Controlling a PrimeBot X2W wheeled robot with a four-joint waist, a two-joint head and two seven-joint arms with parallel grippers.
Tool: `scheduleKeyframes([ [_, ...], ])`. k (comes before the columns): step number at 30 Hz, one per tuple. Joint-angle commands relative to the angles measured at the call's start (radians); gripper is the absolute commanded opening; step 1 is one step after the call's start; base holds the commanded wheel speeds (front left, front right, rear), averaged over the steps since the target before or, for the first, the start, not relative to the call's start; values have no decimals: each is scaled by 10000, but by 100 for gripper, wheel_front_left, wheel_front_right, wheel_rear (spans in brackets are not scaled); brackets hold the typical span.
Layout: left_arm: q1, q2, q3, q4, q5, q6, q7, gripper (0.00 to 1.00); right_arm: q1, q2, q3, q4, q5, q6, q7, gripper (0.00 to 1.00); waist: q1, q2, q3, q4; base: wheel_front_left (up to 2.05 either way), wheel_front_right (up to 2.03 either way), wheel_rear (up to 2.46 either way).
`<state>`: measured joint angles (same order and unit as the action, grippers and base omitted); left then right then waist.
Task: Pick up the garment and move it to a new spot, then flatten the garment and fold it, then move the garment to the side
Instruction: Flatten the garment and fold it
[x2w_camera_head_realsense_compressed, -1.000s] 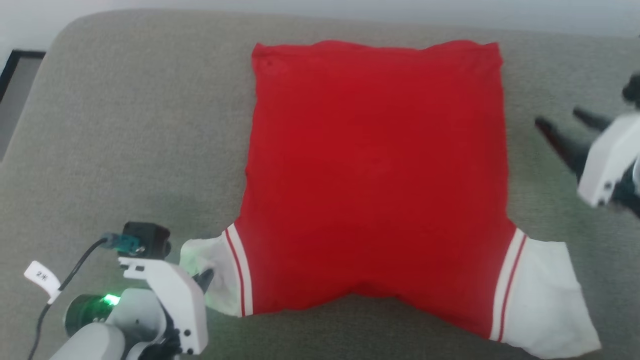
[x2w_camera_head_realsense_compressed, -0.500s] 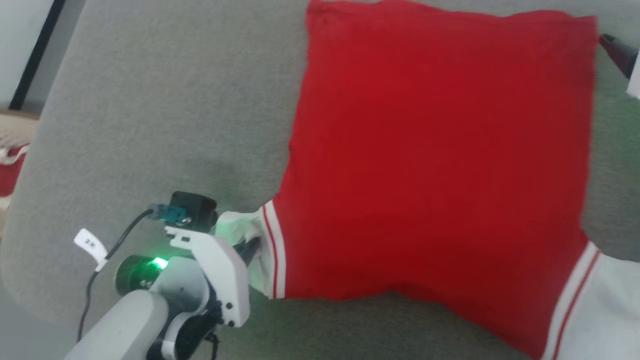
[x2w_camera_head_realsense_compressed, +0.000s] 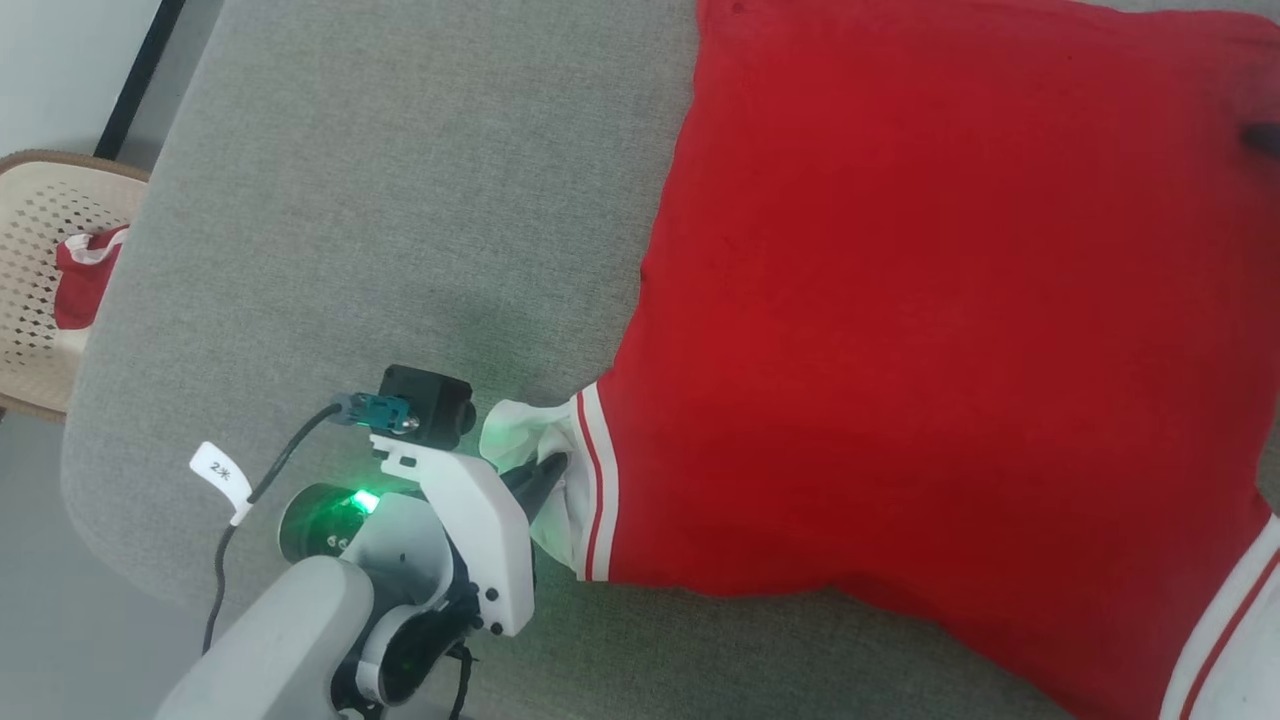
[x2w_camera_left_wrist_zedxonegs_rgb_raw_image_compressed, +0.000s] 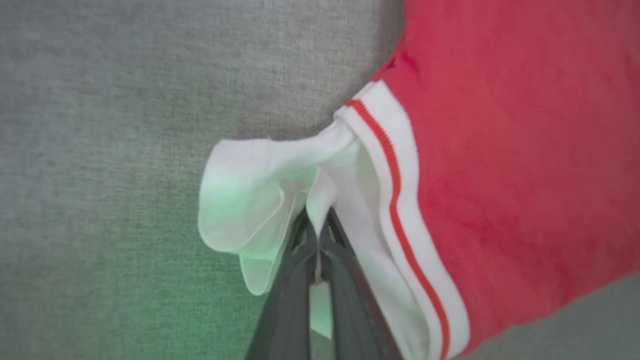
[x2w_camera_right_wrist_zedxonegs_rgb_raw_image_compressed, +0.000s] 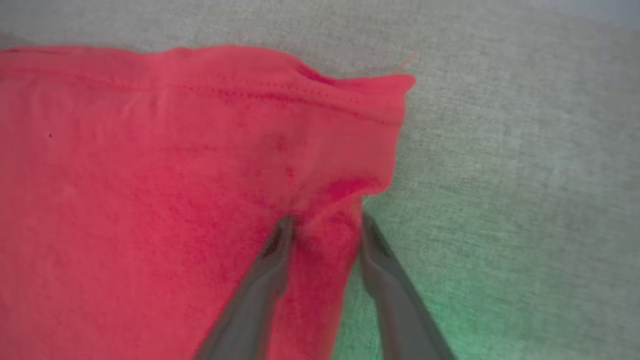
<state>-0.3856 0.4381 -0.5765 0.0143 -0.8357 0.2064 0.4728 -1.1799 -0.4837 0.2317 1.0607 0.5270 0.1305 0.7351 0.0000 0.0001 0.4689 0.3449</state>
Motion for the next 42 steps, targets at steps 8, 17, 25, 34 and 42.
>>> scheduleKeyframes([
  [8,192,521,386,330,-5,319,-82,0,774,103,988,-588,764,-5,408,0,0,-1,-336,-797,0,0,0],
  [17,606,1294,873,-62,16,762,5,0,1986,-461,2221,-3481,2319,-6,220,0,0,-1,-1061,-2313,0,0,0],
  [25,983,1744,1147,-283,-112,1021,92,0,3802,-995,2580,-5673,3324,-6,439,0,0,-1,-1542,-3127,0,0,0],
  [34,1352,2115,1379,-575,-219,1223,147,0,6812,-1375,1776,-8154,3779,-5,1017,0,0,-1,-1697,-3596,0,0,0],
  [42,1269,2073,1346,-630,-254,1199,153,0,8969,-369,412,-8489,2910,-8,445,0,0,-1,-1569,-3614,0,0,0],
])
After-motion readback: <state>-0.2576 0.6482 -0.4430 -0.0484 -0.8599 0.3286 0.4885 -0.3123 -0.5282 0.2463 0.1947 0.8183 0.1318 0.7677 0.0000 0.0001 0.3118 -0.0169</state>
